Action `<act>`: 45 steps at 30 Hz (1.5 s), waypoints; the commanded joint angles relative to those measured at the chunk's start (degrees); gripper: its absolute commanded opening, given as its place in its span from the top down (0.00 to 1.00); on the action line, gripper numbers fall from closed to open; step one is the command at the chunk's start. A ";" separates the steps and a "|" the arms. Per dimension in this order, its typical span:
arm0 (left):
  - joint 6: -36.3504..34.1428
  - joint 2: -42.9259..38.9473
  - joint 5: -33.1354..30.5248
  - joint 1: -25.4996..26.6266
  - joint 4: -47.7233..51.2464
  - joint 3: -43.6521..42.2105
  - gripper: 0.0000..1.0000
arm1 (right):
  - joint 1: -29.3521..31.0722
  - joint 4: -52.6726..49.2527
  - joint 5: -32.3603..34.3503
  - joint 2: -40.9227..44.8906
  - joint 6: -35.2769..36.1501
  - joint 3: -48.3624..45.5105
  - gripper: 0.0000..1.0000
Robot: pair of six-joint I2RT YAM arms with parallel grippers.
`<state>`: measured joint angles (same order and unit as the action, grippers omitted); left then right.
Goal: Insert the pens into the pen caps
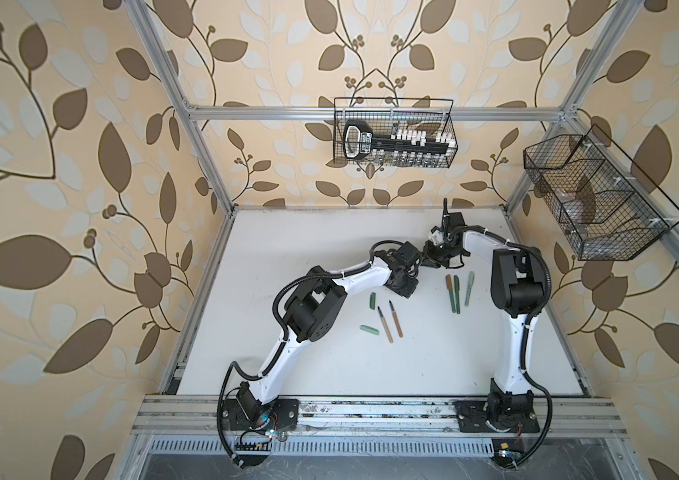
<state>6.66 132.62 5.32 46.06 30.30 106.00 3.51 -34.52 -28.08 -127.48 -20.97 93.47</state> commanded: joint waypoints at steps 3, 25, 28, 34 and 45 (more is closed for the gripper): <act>4.18 1.85 -3.07 -0.62 -0.58 1.06 0.97 | 2.01 -3.73 1.64 0.21 0.43 -2.37 0.82; 7.95 0.77 -4.54 -1.74 -0.88 -2.20 0.98 | -3.50 -0.32 -1.71 -3.83 -4.89 6.79 0.76; 8.25 0.80 -4.32 -2.03 -1.14 -1.97 0.98 | -3.60 -0.87 -1.46 -3.92 -4.15 6.81 0.76; 7.82 0.46 -3.43 -2.77 -0.60 -2.52 0.98 | -3.46 -1.55 -0.64 -5.08 -3.55 8.97 0.66; 5.49 -7.46 -2.92 -3.96 -0.82 -8.09 0.98 | -1.45 -5.31 2.66 -5.08 0.97 16.15 0.56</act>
<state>13.72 129.21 2.52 42.65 25.65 99.61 1.17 -37.23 -27.40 -133.67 -23.18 108.55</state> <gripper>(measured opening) 0.105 0.435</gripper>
